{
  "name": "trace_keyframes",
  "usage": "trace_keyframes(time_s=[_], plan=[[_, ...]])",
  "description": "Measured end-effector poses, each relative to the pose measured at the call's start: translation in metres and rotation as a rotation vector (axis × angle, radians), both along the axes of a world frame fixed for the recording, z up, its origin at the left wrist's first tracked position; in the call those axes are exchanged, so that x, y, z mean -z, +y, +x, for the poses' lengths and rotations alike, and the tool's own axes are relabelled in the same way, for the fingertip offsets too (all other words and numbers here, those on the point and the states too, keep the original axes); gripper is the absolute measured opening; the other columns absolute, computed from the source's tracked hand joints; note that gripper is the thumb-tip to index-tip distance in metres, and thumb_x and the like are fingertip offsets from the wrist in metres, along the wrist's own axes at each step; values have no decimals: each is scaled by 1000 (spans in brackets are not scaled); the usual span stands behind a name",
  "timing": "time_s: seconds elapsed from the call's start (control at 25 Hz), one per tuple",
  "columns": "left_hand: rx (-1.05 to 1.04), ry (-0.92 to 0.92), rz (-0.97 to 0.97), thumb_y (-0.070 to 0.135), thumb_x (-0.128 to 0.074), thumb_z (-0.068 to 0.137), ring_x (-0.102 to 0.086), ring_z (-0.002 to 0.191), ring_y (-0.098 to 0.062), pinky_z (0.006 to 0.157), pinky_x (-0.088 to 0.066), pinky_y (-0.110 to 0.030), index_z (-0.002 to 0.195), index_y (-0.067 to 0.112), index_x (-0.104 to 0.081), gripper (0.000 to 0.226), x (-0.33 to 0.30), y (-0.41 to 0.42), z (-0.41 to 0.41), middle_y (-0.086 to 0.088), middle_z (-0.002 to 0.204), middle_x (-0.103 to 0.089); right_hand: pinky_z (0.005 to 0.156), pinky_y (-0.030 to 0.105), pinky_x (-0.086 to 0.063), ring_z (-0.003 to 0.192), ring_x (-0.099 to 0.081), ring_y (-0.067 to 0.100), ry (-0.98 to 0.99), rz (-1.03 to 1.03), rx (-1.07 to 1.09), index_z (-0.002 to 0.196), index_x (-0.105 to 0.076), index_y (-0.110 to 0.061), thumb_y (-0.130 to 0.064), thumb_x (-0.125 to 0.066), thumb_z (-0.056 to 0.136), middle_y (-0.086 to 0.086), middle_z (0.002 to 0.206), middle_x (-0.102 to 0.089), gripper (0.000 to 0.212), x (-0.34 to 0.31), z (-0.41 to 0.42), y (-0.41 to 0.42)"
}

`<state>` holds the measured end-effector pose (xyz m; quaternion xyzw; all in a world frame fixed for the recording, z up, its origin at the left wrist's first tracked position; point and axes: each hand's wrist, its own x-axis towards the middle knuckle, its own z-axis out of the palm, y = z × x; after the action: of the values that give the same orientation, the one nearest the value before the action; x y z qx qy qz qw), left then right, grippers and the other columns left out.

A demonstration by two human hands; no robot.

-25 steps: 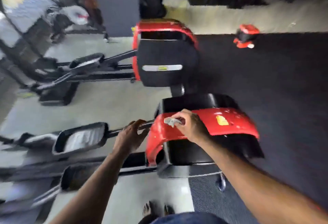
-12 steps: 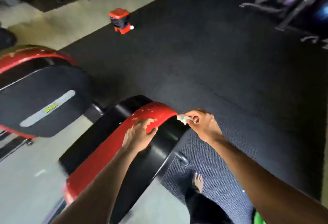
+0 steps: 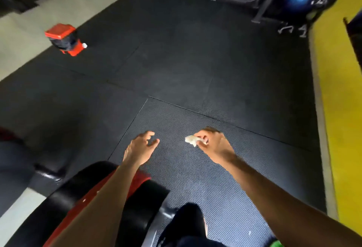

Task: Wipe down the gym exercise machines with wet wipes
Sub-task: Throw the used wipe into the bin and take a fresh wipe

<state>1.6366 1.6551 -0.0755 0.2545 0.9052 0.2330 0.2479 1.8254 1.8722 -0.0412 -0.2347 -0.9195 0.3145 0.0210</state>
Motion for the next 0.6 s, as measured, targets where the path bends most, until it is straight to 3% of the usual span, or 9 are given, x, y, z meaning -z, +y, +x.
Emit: trace_keyframes(time_s=[0.12,0.36,0.52,0.6], plan=[[7,-3,2,52,-61,100,-68,120,-23,101,-55,-43,141,29,-59,47,7,53,-53,0,140,-66,78,32,-58,90,-64,10,9,-2,-5,119,-71,-21,-20,-70,93,-2,112,-69,27,6,-61,49],[-91,-112,52,62,-65,89,-69,117,-19,101,-54,-42,133,42,-59,49,35,125,-188,2,134,-70,74,27,-53,88,-70,15,-2,23,-35,108,-76,-24,-20,-71,88,-6,100,-76,21,23,-232,130],[-83,-77,-50,54,-63,99,-67,120,-20,99,-55,-42,148,38,-48,54,20,131,-315,3,143,-63,65,34,-58,74,-70,6,-5,-77,-90,96,-75,-30,-27,-73,87,-12,82,-76,10,36,-379,157],[-165,-61,-83,50,-61,101,-67,119,-19,98,-56,-41,150,38,-47,53,7,117,-385,5,143,-63,66,37,-58,72,-70,8,23,-119,-159,92,-75,-27,-22,-74,86,-11,81,-75,8,35,-458,150]])
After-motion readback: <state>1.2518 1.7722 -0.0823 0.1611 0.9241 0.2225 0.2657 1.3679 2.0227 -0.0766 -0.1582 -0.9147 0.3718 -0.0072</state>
